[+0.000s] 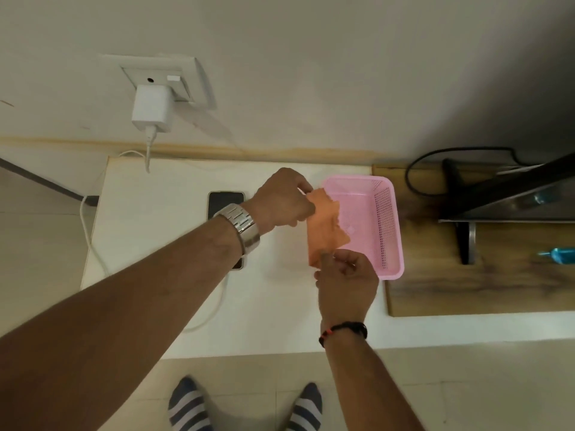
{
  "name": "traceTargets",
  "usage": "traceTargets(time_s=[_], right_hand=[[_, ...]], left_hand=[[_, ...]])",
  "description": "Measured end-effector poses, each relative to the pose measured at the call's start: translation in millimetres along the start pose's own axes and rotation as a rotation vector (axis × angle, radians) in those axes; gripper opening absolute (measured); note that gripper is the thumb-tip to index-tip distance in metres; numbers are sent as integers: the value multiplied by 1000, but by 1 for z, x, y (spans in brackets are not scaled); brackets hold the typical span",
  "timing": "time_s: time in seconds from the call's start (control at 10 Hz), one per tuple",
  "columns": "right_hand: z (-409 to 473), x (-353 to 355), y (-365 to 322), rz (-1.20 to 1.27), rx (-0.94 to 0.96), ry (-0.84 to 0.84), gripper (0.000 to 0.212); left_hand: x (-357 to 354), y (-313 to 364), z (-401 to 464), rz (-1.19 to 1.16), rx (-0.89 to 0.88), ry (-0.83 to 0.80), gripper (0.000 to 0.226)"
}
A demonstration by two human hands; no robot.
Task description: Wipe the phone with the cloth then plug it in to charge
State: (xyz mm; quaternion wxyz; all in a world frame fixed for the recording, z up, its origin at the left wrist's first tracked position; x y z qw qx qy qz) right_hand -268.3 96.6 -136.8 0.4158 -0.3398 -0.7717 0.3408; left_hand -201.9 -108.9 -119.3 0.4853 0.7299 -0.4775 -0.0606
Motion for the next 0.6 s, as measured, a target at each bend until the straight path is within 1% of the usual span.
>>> traceTargets(time_s=[0.1,0.2,0.3,0.4,0.5,0.6], right_hand=[[21,23,-11,9,10,58,10],[45,29,-9,-17,-71,31,20],[53,34,-6,-196,-53,54,42],[44,35,-13,-295,102,27,30],[20,19,-20,-389,304,-156,14],[-15,5,-18,-569,444,-324,14]], left_hand=[[-19,36,14,57,-76,-25,30],[-36,52,30,145,-104,-23,43],[-35,44,35,285,-128,44,57],[-14,25,22,304,-139,228,49],[10,-3,-9,259,-111,336,47],[29,-23,-56,377,-75,371,59]])
Point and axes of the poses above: each hand's wrist, its own z-axis towards the middle knuckle, its own x-axis out of the back of the hand, y = z × x, the point moved 7 cm from there along z, towards the middle knuckle, and after that the axes turned 1 degree about -x, right-handed, at the moved point
